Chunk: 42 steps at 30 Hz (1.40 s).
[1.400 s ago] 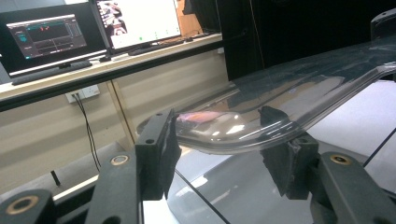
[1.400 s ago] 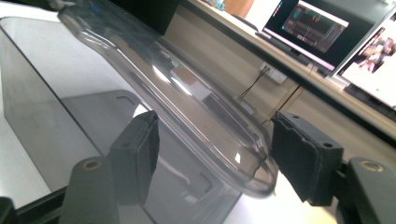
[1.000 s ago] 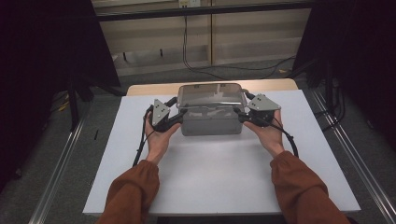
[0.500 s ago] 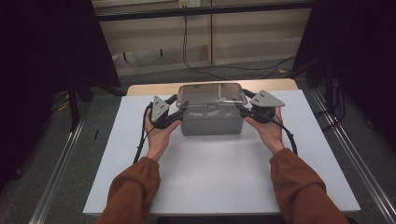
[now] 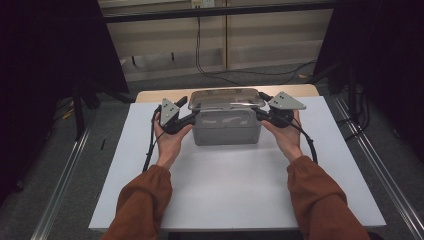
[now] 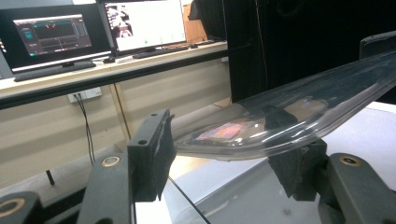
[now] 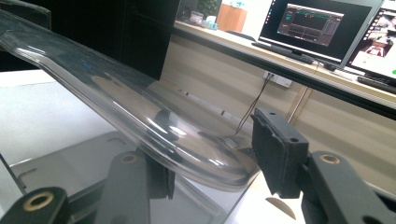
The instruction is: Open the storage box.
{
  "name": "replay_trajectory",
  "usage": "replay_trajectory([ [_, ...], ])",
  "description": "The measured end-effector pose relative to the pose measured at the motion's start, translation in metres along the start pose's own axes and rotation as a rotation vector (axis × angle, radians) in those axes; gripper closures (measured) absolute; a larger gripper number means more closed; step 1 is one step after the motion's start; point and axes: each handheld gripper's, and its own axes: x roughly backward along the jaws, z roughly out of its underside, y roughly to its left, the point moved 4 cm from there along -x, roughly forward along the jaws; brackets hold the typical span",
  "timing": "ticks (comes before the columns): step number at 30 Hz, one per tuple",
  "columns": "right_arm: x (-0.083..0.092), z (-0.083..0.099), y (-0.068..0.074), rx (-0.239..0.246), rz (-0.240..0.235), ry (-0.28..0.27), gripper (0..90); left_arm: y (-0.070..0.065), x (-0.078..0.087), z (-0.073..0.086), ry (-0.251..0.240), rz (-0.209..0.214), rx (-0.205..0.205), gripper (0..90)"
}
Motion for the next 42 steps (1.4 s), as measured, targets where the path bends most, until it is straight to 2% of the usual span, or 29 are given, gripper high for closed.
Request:
replay_trajectory([
  [4, -0.001, 0.000, -0.001, -0.005, 0.007, -0.007, 51.2, 0.003, -0.003, 0.001, -0.004, 0.001, 0.017, 42.5],
  [8, -0.001, -0.001, -0.001, 0.008, 0.018, -0.006, 52.3, 0.004, -0.005, 0.000, 0.001, 0.005, -0.016, 39.6],
  [13, -0.002, -0.001, -0.003, 0.002, 0.013, -0.015, 52.5, 0.006, -0.009, -0.002, 0.003, 0.001, -0.010, 39.7],
  [18, -0.004, -0.006, -0.005, -0.016, 0.008, -0.021, 52.5, 0.010, -0.011, -0.002, 0.005, 0.001, 0.010, 43.1],
  [21, -0.007, -0.008, -0.008, -0.033, 0.003, -0.035, 52.2, 0.014, -0.012, -0.002, 0.004, -0.014, 0.020, 44.3],
  [26, -0.008, -0.008, -0.011, -0.050, -0.008, -0.045, 51.6, 0.018, -0.015, -0.003, 0.001, -0.010, 0.016, 49.6],
  [31, -0.009, -0.007, -0.013, -0.064, -0.014, -0.055, 51.5, 0.017, -0.020, -0.006, 0.008, -0.004, -0.005, 52.1],
  [35, -0.010, -0.007, -0.014, -0.071, -0.018, -0.055, 50.4, 0.015, -0.022, -0.007, 0.008, -0.001, 0.017, 55.0],
  [42, -0.015, -0.006, -0.016, -0.075, -0.023, -0.042, 48.0, 0.017, -0.023, -0.007, 0.003, -0.017, 0.023, 57.0],
])
